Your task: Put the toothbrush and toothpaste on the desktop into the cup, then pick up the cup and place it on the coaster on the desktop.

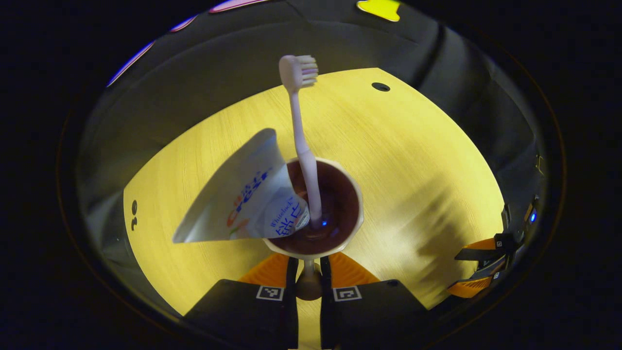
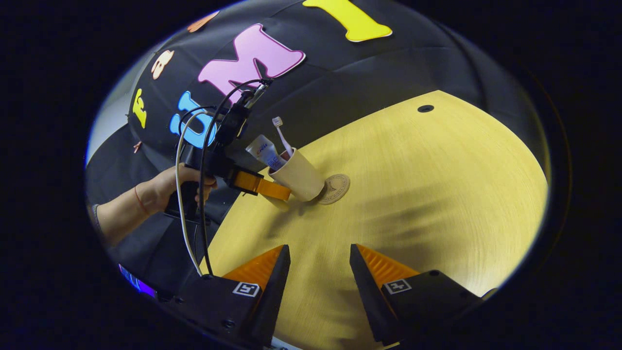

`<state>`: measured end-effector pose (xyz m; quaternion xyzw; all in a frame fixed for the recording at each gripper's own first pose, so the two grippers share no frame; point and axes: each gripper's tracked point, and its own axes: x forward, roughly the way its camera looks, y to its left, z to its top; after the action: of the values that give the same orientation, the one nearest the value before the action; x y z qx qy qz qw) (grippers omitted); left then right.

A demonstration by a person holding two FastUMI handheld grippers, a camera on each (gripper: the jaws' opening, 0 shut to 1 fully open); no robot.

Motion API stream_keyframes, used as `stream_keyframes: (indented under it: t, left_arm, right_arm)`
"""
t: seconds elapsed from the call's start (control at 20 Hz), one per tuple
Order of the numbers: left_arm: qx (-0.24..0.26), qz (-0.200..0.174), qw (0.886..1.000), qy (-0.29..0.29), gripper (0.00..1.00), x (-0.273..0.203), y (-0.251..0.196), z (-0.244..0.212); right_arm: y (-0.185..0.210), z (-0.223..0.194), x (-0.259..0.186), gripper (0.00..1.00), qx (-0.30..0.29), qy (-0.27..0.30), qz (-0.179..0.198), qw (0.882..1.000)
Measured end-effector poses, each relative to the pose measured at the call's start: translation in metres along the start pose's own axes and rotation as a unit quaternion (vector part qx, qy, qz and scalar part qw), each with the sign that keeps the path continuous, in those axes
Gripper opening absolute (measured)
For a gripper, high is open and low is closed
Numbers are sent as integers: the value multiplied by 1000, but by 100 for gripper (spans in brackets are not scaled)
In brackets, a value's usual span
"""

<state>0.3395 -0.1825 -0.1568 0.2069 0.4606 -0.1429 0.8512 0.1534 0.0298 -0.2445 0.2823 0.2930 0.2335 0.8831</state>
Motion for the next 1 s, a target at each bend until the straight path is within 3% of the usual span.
stream_keyframes:
  t: [0.35, 0.95, 1.0]
  left_arm:
    - [22, 2, 1000, 4, 22, 12, -17, 12]
    - [21, -5, 1000, 13, 22, 24, -23, 20]
    - [22, -7, 1000, 11, 27, 24, -23, 21]
  right_arm:
    - [-30, 8, -11, 77, 15, -14, -28, 999]
    - [-33, 4, -8, 77, 18, -9, -34, 999]
    - [-34, 4, -7, 77, 18, -8, -36, 999]
